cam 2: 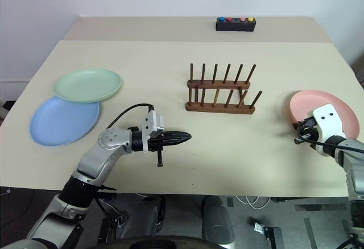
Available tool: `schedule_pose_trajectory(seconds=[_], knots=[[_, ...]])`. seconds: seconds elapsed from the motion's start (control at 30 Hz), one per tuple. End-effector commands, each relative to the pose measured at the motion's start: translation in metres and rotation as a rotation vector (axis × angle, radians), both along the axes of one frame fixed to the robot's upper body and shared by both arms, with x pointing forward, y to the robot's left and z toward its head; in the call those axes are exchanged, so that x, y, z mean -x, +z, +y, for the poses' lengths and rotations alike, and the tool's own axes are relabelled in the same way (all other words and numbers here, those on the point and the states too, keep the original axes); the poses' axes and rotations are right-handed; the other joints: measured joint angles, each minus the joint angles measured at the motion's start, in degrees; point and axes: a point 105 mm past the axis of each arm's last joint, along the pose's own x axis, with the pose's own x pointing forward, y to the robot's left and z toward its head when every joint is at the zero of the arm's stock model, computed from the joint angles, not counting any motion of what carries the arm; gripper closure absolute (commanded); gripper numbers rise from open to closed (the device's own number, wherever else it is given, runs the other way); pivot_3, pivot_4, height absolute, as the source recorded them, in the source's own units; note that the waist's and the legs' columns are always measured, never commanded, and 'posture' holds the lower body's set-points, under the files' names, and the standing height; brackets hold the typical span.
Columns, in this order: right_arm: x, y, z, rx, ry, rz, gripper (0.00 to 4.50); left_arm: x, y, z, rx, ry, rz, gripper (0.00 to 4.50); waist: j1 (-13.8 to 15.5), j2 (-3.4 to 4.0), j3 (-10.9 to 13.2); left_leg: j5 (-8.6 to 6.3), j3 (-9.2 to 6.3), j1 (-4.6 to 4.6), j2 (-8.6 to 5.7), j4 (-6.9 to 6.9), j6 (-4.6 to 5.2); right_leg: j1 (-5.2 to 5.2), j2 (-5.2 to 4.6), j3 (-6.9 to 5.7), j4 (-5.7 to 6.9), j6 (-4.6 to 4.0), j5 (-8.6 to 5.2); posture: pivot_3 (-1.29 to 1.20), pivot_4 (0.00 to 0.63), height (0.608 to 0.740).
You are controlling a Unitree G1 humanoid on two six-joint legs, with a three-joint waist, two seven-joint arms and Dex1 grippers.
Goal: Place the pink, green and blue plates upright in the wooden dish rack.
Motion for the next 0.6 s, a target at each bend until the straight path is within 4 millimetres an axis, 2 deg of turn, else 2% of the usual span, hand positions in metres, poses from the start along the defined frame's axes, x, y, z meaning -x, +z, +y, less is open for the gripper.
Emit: schedule_pose_trajectory(seconds=[0.03, 0.17, 0.23, 0.33, 0.47, 0.6], knots=[[-0.017, 0.041, -0.004, 0.148, 0.006, -0.209, 4.47, 0.001, 0.005, -0.003, 0.002, -0.008, -0.030, 4.49, -0.13, 0.02, 0.01, 0.00, 0.00, 0.00, 0.00, 0.01, 0.00, 0.00, 0.00, 0.00, 0.00, 0.00, 0.00, 0.00, 0.150, 0.734], [-0.031, 0.079, 0.007, 0.139, 0.030, -0.396, 4.47, 0.000, 0.005, -0.003, 0.000, -0.006, -0.033, 4.49, -0.35, 0.04, 0.01, 0.00, 0.04, 0.01, 0.01, -0.04, 0.00, -0.06, 0.01, 0.02, 0.02, 0.00, 0.01, 0.00, 0.150, 0.734], [-0.039, 0.125, 0.035, 0.065, 0.121, -0.593, 4.47, -0.002, 0.006, -0.004, 0.000, -0.001, -0.041, 4.49, -0.38, 0.05, 0.02, 0.00, 0.04, 0.01, 0.01, -0.06, 0.00, -0.06, 0.01, 0.02, 0.02, 0.02, 0.02, 0.00, 0.150, 0.734], [-0.035, 0.174, 0.075, -0.110, 0.277, -0.777, 4.47, -0.004, 0.008, -0.005, 0.002, 0.008, -0.049, 4.49, -0.44, 0.19, 0.09, 0.00, 0.04, 0.00, 0.01, -0.06, 0.00, -0.08, 0.01, 0.03, 0.04, 0.18, 0.10, 0.00, 0.150, 0.734], [-0.023, 0.192, 0.105, -0.277, 0.421, -0.824, 4.47, -0.004, 0.008, -0.004, 0.003, 0.012, -0.047, 4.49, 0.41, 0.12, 0.08, 0.00, -0.13, -0.02, 0.02, -0.16, 0.00, -0.06, 0.03, -0.10, 0.03, 0.24, 0.11, 0.00, 0.150, 0.734], [-0.004, 0.223, 0.139, -0.653, 0.626, -0.857, 4.47, -0.003, 0.008, -0.004, 0.006, 0.020, -0.043, 4.49, 0.08, 0.16, 0.11, -0.01, -0.11, -0.20, -0.02, -0.08, 0.01, -0.11, -0.03, -0.09, -0.06, 0.22, 0.11, 0.00, 0.150, 0.734]])
